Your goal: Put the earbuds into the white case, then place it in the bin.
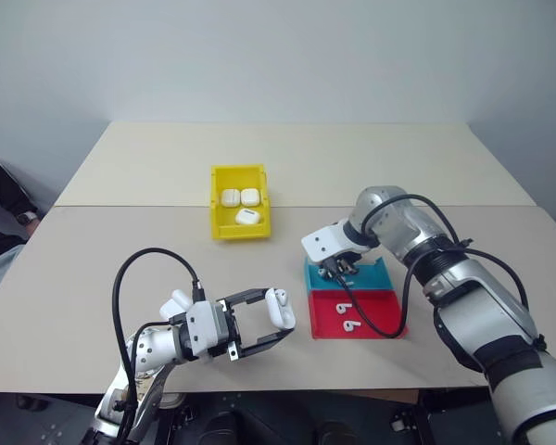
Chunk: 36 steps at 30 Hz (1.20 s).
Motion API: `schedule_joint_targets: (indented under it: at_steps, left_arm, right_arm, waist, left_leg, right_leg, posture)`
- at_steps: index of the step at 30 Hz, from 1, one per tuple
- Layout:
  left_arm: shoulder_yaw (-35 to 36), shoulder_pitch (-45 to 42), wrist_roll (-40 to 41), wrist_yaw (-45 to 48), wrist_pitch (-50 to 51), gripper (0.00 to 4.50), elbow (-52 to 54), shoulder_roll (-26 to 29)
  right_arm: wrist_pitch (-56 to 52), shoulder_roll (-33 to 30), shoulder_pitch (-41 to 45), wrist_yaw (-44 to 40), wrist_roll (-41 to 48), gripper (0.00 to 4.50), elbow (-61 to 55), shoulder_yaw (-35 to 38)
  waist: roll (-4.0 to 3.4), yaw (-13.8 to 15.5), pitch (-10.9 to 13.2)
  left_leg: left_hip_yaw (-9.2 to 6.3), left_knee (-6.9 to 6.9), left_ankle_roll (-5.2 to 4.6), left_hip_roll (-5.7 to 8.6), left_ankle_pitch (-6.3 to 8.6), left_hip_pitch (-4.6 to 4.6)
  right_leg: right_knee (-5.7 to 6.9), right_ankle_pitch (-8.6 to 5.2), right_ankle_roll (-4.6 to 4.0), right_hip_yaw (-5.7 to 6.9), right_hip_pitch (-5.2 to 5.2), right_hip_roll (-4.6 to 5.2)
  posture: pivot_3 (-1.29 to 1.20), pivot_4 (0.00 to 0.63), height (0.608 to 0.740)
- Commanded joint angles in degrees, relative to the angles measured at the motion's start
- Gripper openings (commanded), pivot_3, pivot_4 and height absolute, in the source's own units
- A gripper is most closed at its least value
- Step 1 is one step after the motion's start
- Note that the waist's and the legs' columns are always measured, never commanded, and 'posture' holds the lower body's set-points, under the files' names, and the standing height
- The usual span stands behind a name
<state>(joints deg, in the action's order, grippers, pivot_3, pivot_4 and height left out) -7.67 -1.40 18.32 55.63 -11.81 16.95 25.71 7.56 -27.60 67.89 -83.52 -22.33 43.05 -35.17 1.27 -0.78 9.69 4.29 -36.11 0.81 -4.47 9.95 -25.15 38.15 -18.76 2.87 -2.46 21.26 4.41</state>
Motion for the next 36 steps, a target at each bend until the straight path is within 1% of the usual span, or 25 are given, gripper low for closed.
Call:
schedule_joint_targets:
  at_steps: [1,3,4,13,15,18,20,22,24,25,27,30,32,34,36]
  left_arm:
    - [0.04,-0.31,0.44,-0.60,-0.74,2.76,1.35,0.08]
    - [-0.04,-0.01,0.17,-0.82,-0.22,2.76,1.93,0.38]
    - [-0.06,0.15,0.15,-0.89,0.11,2.76,2.29,0.56]
    - [-0.08,-0.41,0.46,-0.94,-0.07,2.76,1.83,1.13]
    - [0.06,-1.03,0.92,-0.92,0.08,2.76,1.72,0.98]
    - [0.21,-2.41,2.26,-1.03,0.87,2.76,2.05,0.49]
    - [0.25,-3.80,3.62,-1.38,1.93,2.76,2.49,-0.12]
    - [0.27,-4.70,4.70,-1.53,2.99,2.76,2.84,-0.42]
    - [-0.01,-6.18,6.33,-1.08,4.17,2.76,2.94,-0.97]
    - [-0.45,-7.24,6.96,-0.92,4.77,2.76,2.78,-1.54]
    - [-1.04,-8.86,7.94,-0.92,6.17,2.76,2.66,-2.45]
    - [-2.08,-12.32,9.30,-1.18,8.28,2.76,1.87,-4.64]
    - [-2.53,-14.24,9.68,-1.01,9.42,2.76,1.27,-5.57]
    - [-2.61,-15.27,10.23,-0.52,10.28,2.76,0.90,-5.93]
    - [-2.57,-16.31,11.02,0.20,10.78,2.76,0.32,-6.40]
  right_arm:
    - [1.79,-0.08,-0.17,-0.52,-0.12,1.23,-0.72,0.50]
    - [2.19,-0.26,-0.38,-0.86,0.02,0.69,-0.97,0.56]
    - [1.88,-0.21,-0.41,-0.65,-0.10,0.61,-1.04,0.62]
    - [0.09,-0.86,-0.99,0.21,0.57,0.61,-3.23,2.00]
    - [-2.43,-1.73,-1.66,0.07,2.00,0.61,-6.32,4.00]
    - [-9.67,-4.76,-4.06,-0.74,6.60,0.61,-15.46,9.82]
    - [-17.31,-7.28,-6.49,-0.97,11.08,0.61,-23.80,15.35]
    - [-23.34,-9.10,-8.62,-0.75,14.61,0.61,-30.49,19.27]
    - [-33.03,-10.70,-11.36,0.48,21.21,0.61,-39.22,26.24]
    - [-37.82,-10.56,-12.97,2.32,25.31,0.61,-43.75,31.02]
    - [-46.33,-10.11,-15.40,5.40,31.94,0.61,-50.70,37.81]
    - [-59.15,-7.77,-21.58,10.43,45.93,0.61,-63.61,50.83]
    - [-63.83,-3.60,-25.90,15.49,55.52,0.61,-71.03,58.25]
    - [-65.19,-0.32,-29.35,20.07,61.97,0.61,-75.92,61.48]
    - [-64.33,1.62,-33.56,22.69,66.95,0.61,-79.95,62.12]
  waist:
    - [0.00,-0.01,0.00]
    - [-0.01,0.00,-0.01]
    - [-0.01,0.01,-0.01]
    - [-0.01,0.03,-0.01]
    - [-0.01,0.05,-0.01]
    - [-0.01,0.16,-0.01]
    - [-0.01,0.51,0.00]
    - [-0.01,0.77,-0.01]
    - [-0.01,0.92,-0.01]
    - [-0.01,0.96,-0.01]
    - [-0.01,1.13,-0.01]
    - [0.01,1.38,-0.02]
    - [0.02,1.48,-0.04]
    - [-0.01,1.22,-0.06]
    - [-0.04,1.02,-0.08]
  left_leg:
    - [0.00,0.00,0.00,0.00,0.00,0.00]
    - [0.00,-0.01,0.00,0.00,0.00,0.00]
    - [0.00,-0.02,0.00,0.00,0.00,0.00]
    - [-0.01,-0.05,0.00,-0.01,0.00,0.00]
    - [-0.01,-0.06,0.00,-0.01,0.00,0.00]
    - [-0.01,-0.05,0.00,-0.01,0.00,-0.01]
    - [-0.01,-0.05,0.00,0.00,0.00,-0.02]
    - [-0.02,-0.06,0.00,-0.01,0.00,-0.03]
    - [-0.03,-0.06,0.00,-0.01,0.00,-0.02]
    - [-0.06,-0.06,0.00,-0.01,0.00,-0.02]
    - [-0.09,-0.08,-0.01,0.00,0.01,-0.03]
    - [-0.14,-0.13,-0.01,0.01,0.01,-0.02]
    - [-0.21,-0.12,-0.02,0.01,0.01,-0.02]
    - [-0.25,-0.13,-0.02,0.03,0.01,-0.02]
    - [-0.25,-0.14,-0.02,0.05,0.01,-0.01]
  right_leg:
    - [0.01,0.00,0.00,0.00,0.00,0.00]
    - [0.02,0.00,0.00,0.00,0.00,0.00]
    - [0.02,0.00,0.00,0.00,-0.01,0.00]
    - [0.06,0.00,0.00,0.00,-0.01,0.00]
    - [0.06,0.00,0.00,0.00,-0.01,0.00]
    - [0.06,0.00,0.00,0.01,0.00,0.00]
    - [0.04,0.00,0.00,0.02,-0.01,0.01]
    - [0.03,0.00,0.00,0.03,-0.02,0.01]
    - [0.03,0.00,0.00,0.02,-0.03,0.01]
    - [0.02,0.00,0.00,0.04,-0.06,0.00]
    - [0.02,0.00,0.00,0.05,-0.08,0.00]
    - [0.03,0.00,0.00,0.06,-0.13,-0.01]
    - [0.00,0.00,0.00,0.10,-0.19,-0.02]
    - [-0.01,0.00,0.00,0.09,-0.21,-0.03]
    - [0.01,0.01,0.01,0.06,-0.21,-0.03]
  posture:
    - [0.00,0.150,0.740]
    - [0.00,0.150,0.740]
    - [0.00,0.150,0.740]
    - [0.00,0.150,0.740]
    - [0.00,0.150,0.740]
    - [0.00,0.150,0.740]
    - [0.00,0.150,0.740]
    - [0.00,0.150,0.740]
    - [0.00,0.150,0.740]
    - [0.00,0.150,0.740]
    - [0.00,0.150,0.740]
    - [0.00,0.150,0.740]
    - [0.00,0.150,0.740]
    - [0.00,0.150,0.740]
    - [0.00,0.150,0.740]
